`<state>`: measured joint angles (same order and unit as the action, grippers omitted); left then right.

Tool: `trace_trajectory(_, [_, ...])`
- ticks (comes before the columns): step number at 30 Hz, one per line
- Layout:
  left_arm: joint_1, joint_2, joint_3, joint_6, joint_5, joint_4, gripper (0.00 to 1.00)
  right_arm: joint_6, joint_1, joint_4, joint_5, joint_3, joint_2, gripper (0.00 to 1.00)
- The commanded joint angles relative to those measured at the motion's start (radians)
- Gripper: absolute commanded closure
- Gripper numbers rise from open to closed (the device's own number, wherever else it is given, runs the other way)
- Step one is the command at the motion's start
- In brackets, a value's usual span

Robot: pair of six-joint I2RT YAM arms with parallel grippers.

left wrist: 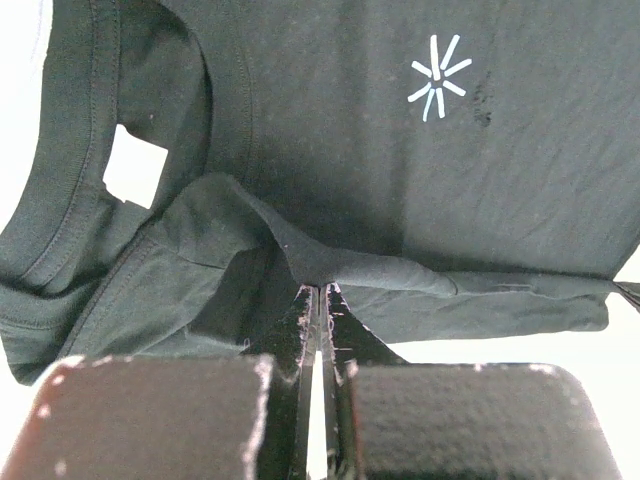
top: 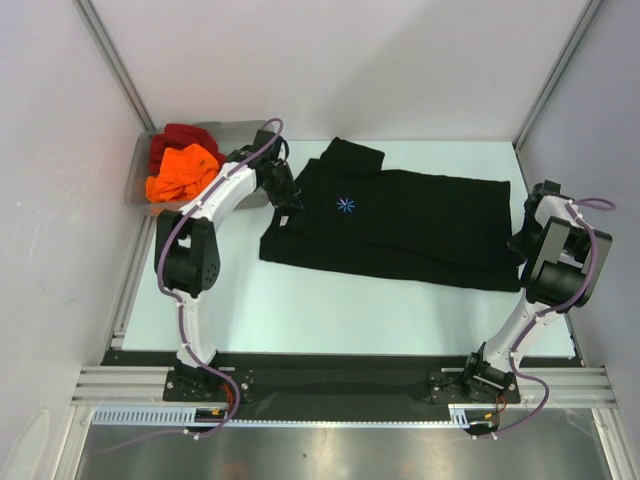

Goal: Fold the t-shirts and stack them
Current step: Fold the tshirt

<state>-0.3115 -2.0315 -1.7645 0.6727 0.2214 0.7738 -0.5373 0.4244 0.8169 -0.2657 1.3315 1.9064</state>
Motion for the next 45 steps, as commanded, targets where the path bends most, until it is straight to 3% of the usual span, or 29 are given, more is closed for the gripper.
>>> trace_trajectory(1, [0.011, 0.001, -0.049, -0.01, -0.004, 0.007, 1.0, 0.011, -0.004, -0.004, -0.009, 0.043, 0.01, 1.0])
trace_trajectory(6, [0.015, -0.009, -0.047, -0.009, -0.014, 0.009, 1.0, 0.016, -0.004, -0.002, -0.009, 0.057, 0.023, 1.0])
trace_trajectory(12, [0.018, -0.029, -0.065, -0.005, -0.022, 0.012, 1.0, 0.023, -0.006, -0.001, -0.004, 0.072, 0.037, 0.89])
trace_trajectory(15, [0.018, -0.033, -0.073, -0.012, -0.03, 0.007, 0.99, 0.033, -0.007, 0.002, -0.007, 0.084, 0.043, 0.73])
trace_trajectory(16, [0.018, -0.035, -0.075, -0.013, -0.034, 0.001, 0.96, 0.048, -0.009, 0.002, -0.007, 0.096, 0.043, 0.62])
trace_trajectory(19, [0.018, -0.029, -0.082, -0.031, -0.051, -0.013, 0.87, 0.083, -0.022, 0.008, -0.035, 0.144, 0.042, 0.43])
trace_trajectory(20, [0.018, -0.029, -0.088, -0.039, -0.057, -0.01, 0.76, 0.103, -0.026, 0.017, -0.043, 0.162, 0.042, 0.38])
trace_trajectory(22, [0.018, -0.027, -0.116, -0.065, -0.091, 0.008, 0.67, 0.123, -0.035, 0.045, -0.058, 0.205, 0.033, 0.25])
trace_trajectory(23, [0.017, -0.021, -0.122, -0.074, -0.102, 0.015, 0.6, 0.135, -0.039, 0.056, -0.064, 0.216, 0.026, 0.21])
trace_trajectory(28, [0.0, 0.078, -0.109, -0.145, -0.195, 0.059, 0.42, 0.166, -0.058, 0.094, -0.076, 0.222, -0.043, 0.07])
trace_trajectory(32, [-0.031, 0.241, 0.042, -0.194, -0.217, 0.013, 0.42, 0.172, -0.058, 0.091, -0.009, 0.115, -0.14, 0.07])
trace_trajectory(38, [-0.04, 0.483, 0.387, -0.248, -0.145, -0.079, 0.43, 0.171, -0.052, 0.002, 0.169, -0.078, -0.274, 0.07])
trace_trajectory(45, [-0.021, 0.692, 0.722, -0.191, -0.107, -0.152, 0.37, 0.126, 0.002, -0.087, 0.354, -0.296, -0.417, 0.02])
